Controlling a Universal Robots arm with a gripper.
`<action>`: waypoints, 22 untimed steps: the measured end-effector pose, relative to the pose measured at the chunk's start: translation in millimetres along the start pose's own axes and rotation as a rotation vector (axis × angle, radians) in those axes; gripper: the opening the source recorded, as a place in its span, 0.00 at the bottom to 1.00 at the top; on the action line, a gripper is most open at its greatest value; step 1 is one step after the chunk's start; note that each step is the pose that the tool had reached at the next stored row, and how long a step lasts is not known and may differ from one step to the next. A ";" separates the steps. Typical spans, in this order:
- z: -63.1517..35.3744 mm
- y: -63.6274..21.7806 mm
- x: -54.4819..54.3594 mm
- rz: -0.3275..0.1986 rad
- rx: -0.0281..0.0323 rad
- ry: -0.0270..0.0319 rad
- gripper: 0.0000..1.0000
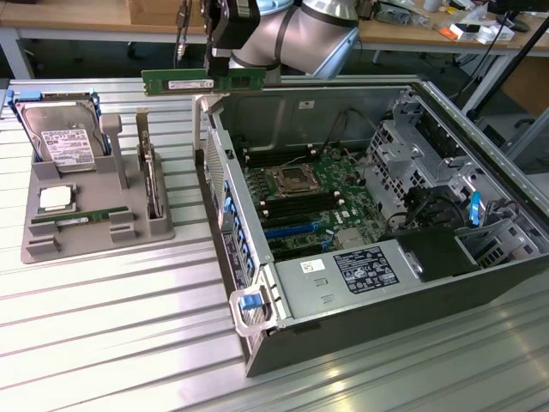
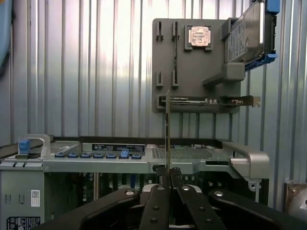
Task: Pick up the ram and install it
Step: 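Pick up the ram and move it above insertion slot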
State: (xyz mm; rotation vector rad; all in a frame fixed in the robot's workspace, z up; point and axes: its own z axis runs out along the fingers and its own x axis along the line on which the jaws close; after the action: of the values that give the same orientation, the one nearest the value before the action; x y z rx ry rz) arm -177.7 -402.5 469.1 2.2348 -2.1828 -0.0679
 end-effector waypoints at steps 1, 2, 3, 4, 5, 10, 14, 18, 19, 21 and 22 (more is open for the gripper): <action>-0.1 -3.0 0.1 0.000 0.0000 0.0000 0.12; -0.2 -5.9 0.1 0.000 0.0000 0.0000 0.12; -0.3 -8.8 0.2 0.000 0.0000 0.0000 0.12; -0.4 -11.5 0.3 0.000 0.0000 -0.0001 0.12; -0.5 -14.1 0.3 0.000 0.0000 -0.0001 0.12; -1.1 -29.4 0.7 0.000 0.0000 0.0000 0.12; -1.5 -38.1 0.9 0.000 0.0000 0.0000 0.12; -1.9 -51.4 1.2 0.000 0.0000 0.0000 0.12; -2.1 -54.6 1.3 0.000 0.0000 0.0000 0.12; -2.4 -64.0 1.5 0.000 0.0000 0.0000 0.12; -2.5 -69.2 1.6 0.000 0.0000 0.0000 0.12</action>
State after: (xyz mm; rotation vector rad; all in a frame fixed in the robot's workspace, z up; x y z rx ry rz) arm -108.5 -402.5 468.7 2.2348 -2.1829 -0.0680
